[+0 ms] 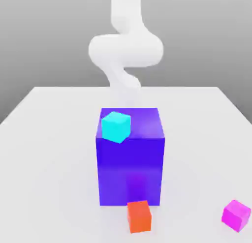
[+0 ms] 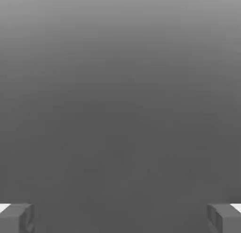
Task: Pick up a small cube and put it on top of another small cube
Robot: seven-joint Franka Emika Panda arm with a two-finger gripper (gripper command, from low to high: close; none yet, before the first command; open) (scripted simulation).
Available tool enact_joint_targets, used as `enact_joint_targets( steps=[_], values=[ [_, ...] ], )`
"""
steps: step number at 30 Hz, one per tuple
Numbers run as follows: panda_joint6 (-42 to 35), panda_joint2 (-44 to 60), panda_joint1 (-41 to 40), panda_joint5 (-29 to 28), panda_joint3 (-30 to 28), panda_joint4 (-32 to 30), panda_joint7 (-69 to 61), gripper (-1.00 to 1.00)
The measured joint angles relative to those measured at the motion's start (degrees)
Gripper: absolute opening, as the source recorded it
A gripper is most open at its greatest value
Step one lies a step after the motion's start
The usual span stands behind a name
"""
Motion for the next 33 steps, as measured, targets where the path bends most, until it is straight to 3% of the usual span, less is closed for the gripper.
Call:
enact_joint_targets(
  steps=[18,28,33],
  values=[
    [11.69,37.75,5.65,-9.49,12.58,-1.39,2.34,0.0],
    [18.4,58.12,11.89,-12.41,15.83,-2.25,2.01,0.0],
    [25.29,68.53,15.94,-17.01,11.98,-0.38,5.14,0.0]
  ],
)
